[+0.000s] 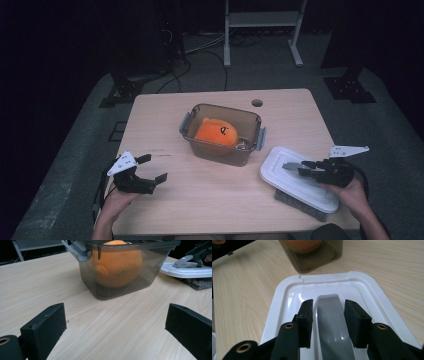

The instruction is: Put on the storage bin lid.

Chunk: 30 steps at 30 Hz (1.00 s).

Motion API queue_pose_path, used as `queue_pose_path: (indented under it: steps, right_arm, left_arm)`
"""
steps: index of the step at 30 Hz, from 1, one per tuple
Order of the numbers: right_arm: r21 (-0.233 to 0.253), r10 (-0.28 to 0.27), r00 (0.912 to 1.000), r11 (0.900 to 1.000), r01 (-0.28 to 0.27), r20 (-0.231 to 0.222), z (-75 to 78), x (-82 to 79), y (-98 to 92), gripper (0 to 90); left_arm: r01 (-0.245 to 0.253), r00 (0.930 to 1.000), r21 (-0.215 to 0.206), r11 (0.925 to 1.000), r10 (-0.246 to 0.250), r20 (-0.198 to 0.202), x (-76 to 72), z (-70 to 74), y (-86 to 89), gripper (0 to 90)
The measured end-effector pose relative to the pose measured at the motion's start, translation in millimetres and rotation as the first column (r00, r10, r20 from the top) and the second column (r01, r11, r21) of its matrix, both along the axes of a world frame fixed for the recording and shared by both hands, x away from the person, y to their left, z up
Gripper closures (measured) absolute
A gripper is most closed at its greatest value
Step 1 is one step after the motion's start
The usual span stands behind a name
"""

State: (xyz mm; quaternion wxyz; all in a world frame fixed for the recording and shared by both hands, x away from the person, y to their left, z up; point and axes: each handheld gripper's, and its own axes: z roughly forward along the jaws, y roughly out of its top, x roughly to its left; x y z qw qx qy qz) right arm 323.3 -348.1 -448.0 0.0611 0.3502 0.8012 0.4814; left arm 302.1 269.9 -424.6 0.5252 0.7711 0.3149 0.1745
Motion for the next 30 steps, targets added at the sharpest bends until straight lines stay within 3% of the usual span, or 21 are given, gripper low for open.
queue_pose_path:
  steps: [14, 30]
  right_arm:
    - [0.032, 0.011, 0.9999, 0.999, -0.011, 0.000, -6.6, 1.8, -6.1, 63.4]
    - [0.040, 0.031, 0.9995, 0.999, -0.031, 0.003, -1.7, 0.5, -7.9, 65.7]
  left_arm:
    - [-0.003, 1.0000, -0.012, 0.9999, 0.003, 0.002, 0.0, 0.9, 2.4, 2.7]
    - [-0.005, 1.0000, -0.018, 0.9998, 0.005, 0.003, -0.5, 1.5, 2.9, 2.7]
